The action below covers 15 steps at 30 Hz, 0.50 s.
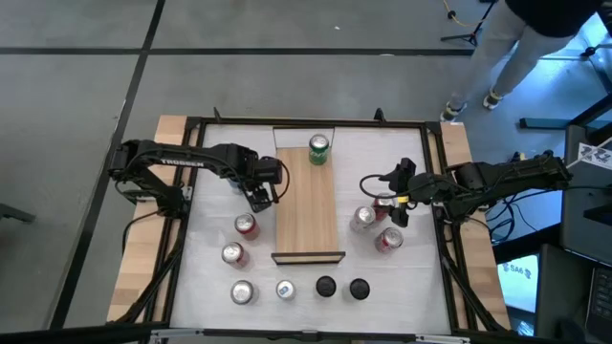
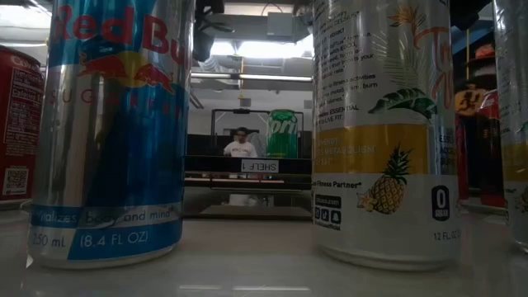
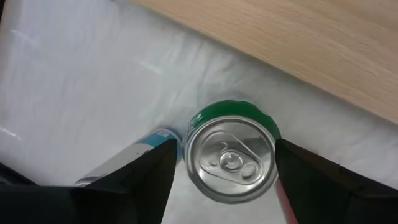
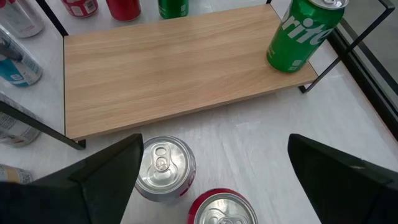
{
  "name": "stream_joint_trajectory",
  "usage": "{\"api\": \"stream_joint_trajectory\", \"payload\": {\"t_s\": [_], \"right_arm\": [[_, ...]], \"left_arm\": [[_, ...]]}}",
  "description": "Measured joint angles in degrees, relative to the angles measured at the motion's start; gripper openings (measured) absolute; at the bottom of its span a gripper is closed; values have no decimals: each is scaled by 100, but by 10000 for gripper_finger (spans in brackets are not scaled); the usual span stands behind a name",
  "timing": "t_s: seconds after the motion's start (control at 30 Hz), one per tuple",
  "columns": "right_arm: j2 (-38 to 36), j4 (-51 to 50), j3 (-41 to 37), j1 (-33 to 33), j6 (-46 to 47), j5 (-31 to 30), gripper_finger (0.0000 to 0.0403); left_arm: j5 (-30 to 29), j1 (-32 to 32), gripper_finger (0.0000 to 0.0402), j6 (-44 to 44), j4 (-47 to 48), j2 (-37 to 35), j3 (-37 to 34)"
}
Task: Place canned beverage on shelf
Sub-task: Put the green soda can on the shelf aligned with the other green soda can
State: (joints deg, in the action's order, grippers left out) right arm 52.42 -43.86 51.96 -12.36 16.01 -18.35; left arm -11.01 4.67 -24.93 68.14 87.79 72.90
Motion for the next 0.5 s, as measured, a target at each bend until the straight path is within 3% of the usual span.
{"api": "stream_joint_trajectory", "payload": {"t_s": [0.5], "right_arm": [[0, 0, 0, 0, 0, 0, 395]], "left_arm": [[266, 162, 261, -4, -38, -7, -45]]}}
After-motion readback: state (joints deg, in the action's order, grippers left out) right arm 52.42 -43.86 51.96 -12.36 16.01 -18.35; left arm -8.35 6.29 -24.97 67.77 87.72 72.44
